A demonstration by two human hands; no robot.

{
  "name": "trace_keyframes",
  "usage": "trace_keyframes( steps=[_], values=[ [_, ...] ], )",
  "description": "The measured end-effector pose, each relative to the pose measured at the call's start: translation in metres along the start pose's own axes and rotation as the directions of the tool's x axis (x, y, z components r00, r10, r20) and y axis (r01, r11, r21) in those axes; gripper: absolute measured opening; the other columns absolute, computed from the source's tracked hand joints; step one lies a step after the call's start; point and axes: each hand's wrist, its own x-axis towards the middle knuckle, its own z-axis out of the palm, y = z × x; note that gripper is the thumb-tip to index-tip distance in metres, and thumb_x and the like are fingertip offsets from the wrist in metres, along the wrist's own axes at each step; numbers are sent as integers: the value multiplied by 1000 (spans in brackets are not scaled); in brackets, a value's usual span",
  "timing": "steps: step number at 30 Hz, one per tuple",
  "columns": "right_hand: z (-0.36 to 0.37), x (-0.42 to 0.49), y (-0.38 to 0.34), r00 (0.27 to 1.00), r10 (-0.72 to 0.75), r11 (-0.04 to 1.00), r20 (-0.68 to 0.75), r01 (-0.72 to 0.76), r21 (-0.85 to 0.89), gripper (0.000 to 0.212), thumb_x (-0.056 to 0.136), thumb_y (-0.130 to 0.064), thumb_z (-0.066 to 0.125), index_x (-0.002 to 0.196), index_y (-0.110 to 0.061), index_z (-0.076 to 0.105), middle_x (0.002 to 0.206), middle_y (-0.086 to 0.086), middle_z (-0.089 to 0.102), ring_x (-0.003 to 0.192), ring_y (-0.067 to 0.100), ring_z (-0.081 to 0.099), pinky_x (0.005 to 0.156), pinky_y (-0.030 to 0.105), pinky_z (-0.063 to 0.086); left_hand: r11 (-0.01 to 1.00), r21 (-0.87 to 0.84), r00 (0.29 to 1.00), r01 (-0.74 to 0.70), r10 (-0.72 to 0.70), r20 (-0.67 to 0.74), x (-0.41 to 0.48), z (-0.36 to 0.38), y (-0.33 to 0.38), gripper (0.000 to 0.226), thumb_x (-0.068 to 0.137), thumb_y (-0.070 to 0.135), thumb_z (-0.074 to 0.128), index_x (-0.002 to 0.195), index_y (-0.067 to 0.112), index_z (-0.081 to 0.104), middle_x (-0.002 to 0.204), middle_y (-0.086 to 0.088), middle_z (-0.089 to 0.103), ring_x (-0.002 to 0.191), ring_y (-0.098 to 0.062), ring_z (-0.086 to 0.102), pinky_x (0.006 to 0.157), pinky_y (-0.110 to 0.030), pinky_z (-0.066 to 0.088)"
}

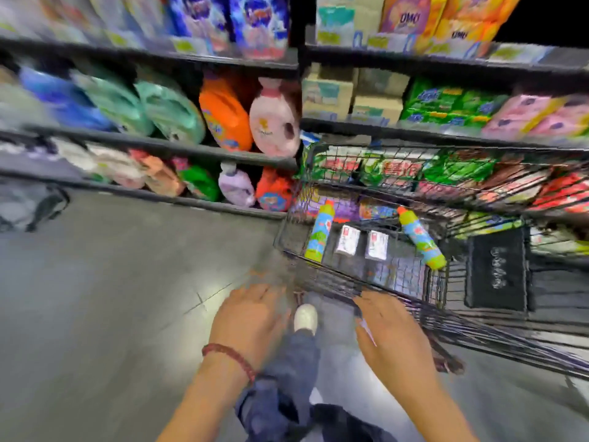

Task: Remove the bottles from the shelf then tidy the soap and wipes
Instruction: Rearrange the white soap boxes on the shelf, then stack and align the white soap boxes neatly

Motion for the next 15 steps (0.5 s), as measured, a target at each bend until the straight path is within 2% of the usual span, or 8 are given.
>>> trace_keyframes(
  steps=[4, 7, 9, 11, 13, 15],
  values=[
    [12, -8, -45, 998, -52, 997, 46, 49, 62, 37, 64, -23, 67, 98, -11, 63, 96, 4, 65, 85, 25, 60, 65, 31, 55, 988, 28, 987, 155, -153, -44, -72, -12, -29, 41, 70, 40, 43, 80, 17, 75, 76, 3, 71, 65, -19, 69, 55, -22, 53],
    [25, 6, -87, 984, -158, 985, 81, 152, 76, 34, 67, -21, 74, 98, -10, 65, 101, 6, 66, 89, 27, 63, 65, 34, 56, 953, 93, 957, 289, -286, -54, -111, -17, -63, 31, 66, 37, 56, 79, 16, 75, 75, 3, 71, 61, -19, 68, 50, -23, 52],
    [36, 24, -119, 968, -234, 969, 85, 226, 99, 30, 69, -24, 67, 96, -10, 67, 100, 5, 66, 91, 25, 63, 67, 32, 55, 910, 65, 912, 409, -406, -56, -137, -17, -92, 24, 72, 31, 68, 86, 13, 75, 80, 0, 71, 67, -23, 69, 54, -28, 54],
    [49, 50, -156, 949, -301, 948, 96, 288, 135, 28, 70, -23, 67, 95, -10, 67, 99, 4, 65, 92, 26, 63, 65, 32, 56, 841, -47, 841, 539, -541, -23, -159, -23, -123, 27, 73, 28, 76, 95, 12, 73, 87, -2, 71, 77, -27, 69, 61, -33, 56],
    [66, 78, -192, 928, -360, 927, 101, 343, 151, 28, 71, -23, 68, 95, -9, 67, 99, 5, 65, 91, 28, 64, 64, 34, 57, 817, -41, 817, 575, -576, -29, -174, -28, -158, 28, 73, 33, 72, 93, 13, 73, 85, -1, 71, 73, -25, 68, 58, -30, 55],
    [83, 108, -231, 909, -402, 909, 107, 382, 166, 28, 71, -22, 68, 94, -8, 67, 98, 6, 66, 88, 29, 64, 64, 35, 57, 811, -3, 809, 585, -585, -56, -182, -40, -197, 29, 65, 29, 83, 87, 13, 73, 78, -1, 70, 66, -23, 68, 52, -28, 54]
  ],
)
